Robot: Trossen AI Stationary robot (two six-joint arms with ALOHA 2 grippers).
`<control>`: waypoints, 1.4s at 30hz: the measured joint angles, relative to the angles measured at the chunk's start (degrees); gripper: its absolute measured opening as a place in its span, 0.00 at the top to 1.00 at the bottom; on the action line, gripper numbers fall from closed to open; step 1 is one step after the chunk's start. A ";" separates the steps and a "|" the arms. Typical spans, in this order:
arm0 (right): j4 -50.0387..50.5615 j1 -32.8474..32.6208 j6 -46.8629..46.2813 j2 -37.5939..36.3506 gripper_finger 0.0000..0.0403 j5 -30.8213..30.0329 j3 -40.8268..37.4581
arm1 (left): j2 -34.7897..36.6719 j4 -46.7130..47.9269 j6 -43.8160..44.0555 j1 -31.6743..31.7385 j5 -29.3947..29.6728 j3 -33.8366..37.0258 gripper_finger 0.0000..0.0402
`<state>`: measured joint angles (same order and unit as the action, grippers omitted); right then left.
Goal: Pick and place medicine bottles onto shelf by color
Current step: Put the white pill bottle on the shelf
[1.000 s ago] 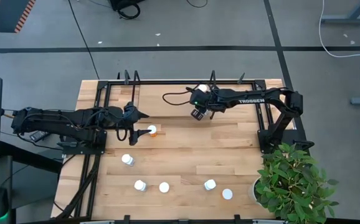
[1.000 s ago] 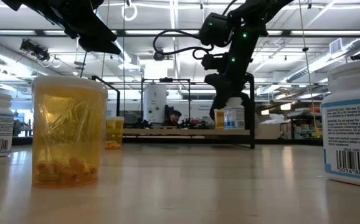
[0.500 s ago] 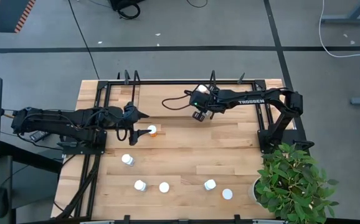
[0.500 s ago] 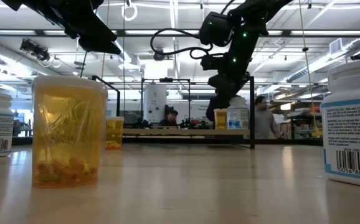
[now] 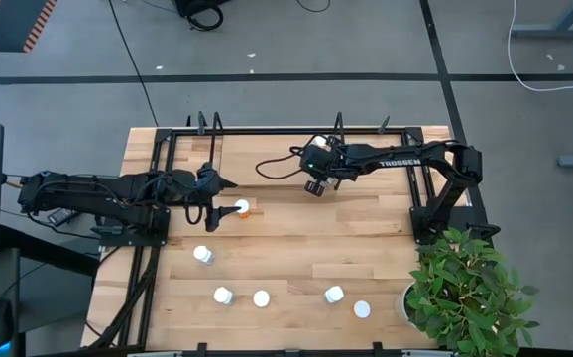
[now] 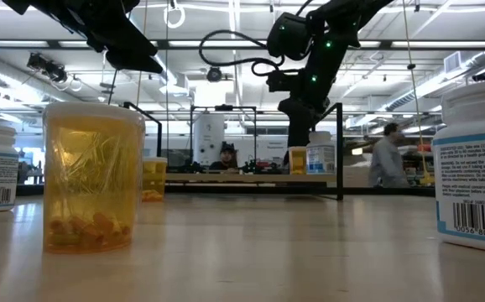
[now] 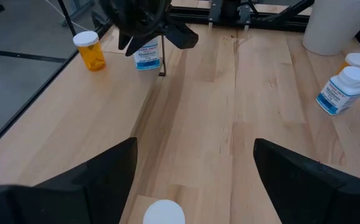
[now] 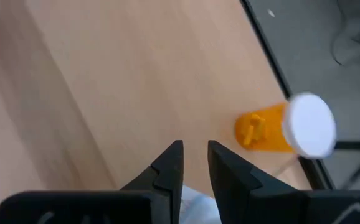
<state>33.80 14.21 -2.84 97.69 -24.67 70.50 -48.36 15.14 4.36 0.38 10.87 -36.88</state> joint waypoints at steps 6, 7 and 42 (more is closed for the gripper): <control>-4.08 -0.88 3.09 0.00 0.80 0.72 0.00 | 0.00 0.11 0.00 0.02 0.00 0.00 0.19; -4.50 -1.02 3.09 0.00 0.80 0.72 0.00 | 0.00 0.15 0.00 0.00 -0.02 0.00 0.19; 40.16 -20.10 -31.51 -1.01 0.81 -28.10 13.71 | -8.95 -22.05 -11.02 0.23 0.05 0.00 0.19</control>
<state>73.97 -5.89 -34.35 96.68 -52.77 84.21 -57.31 -6.91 -6.66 0.62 10.92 -36.88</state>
